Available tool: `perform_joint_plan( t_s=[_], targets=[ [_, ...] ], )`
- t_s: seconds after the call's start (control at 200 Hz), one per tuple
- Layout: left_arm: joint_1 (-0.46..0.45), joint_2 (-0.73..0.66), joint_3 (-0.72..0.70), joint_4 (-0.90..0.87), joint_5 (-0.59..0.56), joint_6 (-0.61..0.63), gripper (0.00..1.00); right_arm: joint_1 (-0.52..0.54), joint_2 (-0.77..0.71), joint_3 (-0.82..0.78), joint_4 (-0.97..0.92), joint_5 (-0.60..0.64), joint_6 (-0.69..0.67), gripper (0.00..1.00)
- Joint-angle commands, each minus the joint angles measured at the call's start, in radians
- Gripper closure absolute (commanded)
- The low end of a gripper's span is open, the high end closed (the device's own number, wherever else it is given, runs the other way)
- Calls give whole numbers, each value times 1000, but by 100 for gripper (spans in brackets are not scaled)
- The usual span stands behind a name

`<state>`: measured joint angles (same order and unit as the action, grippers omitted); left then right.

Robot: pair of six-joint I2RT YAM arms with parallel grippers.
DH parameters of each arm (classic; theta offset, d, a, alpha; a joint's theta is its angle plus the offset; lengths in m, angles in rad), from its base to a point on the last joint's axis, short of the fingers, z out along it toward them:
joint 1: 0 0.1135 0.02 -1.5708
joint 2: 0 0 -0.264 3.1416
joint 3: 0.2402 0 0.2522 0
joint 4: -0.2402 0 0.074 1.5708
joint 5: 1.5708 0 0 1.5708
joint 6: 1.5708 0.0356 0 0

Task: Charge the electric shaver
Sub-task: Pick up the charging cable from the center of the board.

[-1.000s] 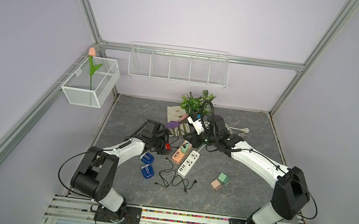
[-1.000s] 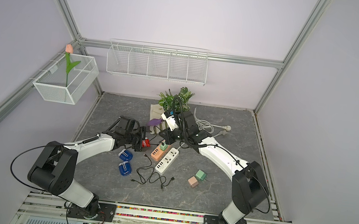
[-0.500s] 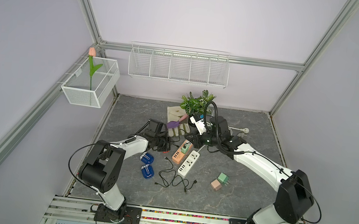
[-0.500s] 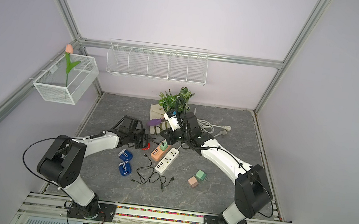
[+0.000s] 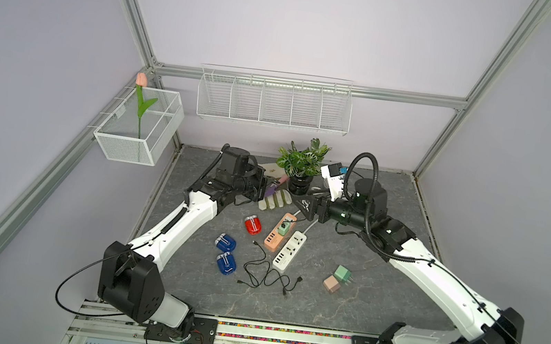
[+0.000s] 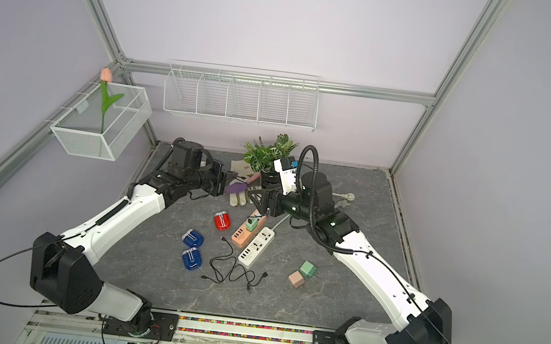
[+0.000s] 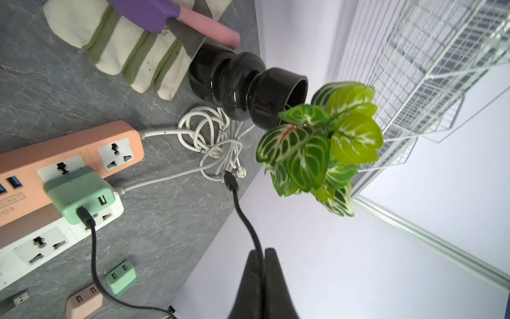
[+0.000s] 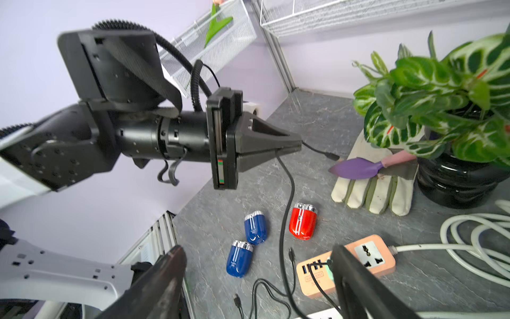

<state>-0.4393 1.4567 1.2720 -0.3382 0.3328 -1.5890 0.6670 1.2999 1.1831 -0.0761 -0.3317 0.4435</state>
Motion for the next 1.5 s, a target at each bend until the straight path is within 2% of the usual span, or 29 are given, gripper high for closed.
perform_joint_plan(
  t_s=[0.0,0.155,0.315,0.5,0.54,0.655,0.89,1.145,1.28,1.33,1.355,1.4,1.495],
  targets=[
    [-18,3,9,-37,-14,122,100,-7,19,32,7,33,112,13],
    [-47,2,49,-36,-15,196,100,-8,90,113,-104,41,31,16],
    [-75,4,80,-65,-22,232,100,-8,175,179,-148,3,-57,23],
    [-89,3,90,-80,-31,248,100,-8,292,312,-228,-63,-90,48],
    [-89,3,89,-83,-33,250,100,-7,306,329,-236,-83,-82,51],
    [-89,6,90,-84,-43,259,100,5,291,293,-213,-81,-70,50],
    [-89,13,92,-68,-35,262,100,9,314,276,-216,-76,-70,59],
    [-92,19,93,-73,-24,268,100,9,372,330,-198,-105,-49,77],
    [-92,21,97,-72,-23,273,100,4,360,328,-191,-107,-51,91],
    [-89,23,93,-73,-21,273,100,2,344,318,-174,-112,-49,93],
    [-87,23,89,-72,-19,271,91,-1,335,314,-166,-120,-51,93],
    [-76,23,69,-62,-10,246,69,-6,319,303,-151,-140,-53,93],
    [-31,22,-34,81,48,107,42,-20,290,264,-114,-203,-59,93]
  ],
)
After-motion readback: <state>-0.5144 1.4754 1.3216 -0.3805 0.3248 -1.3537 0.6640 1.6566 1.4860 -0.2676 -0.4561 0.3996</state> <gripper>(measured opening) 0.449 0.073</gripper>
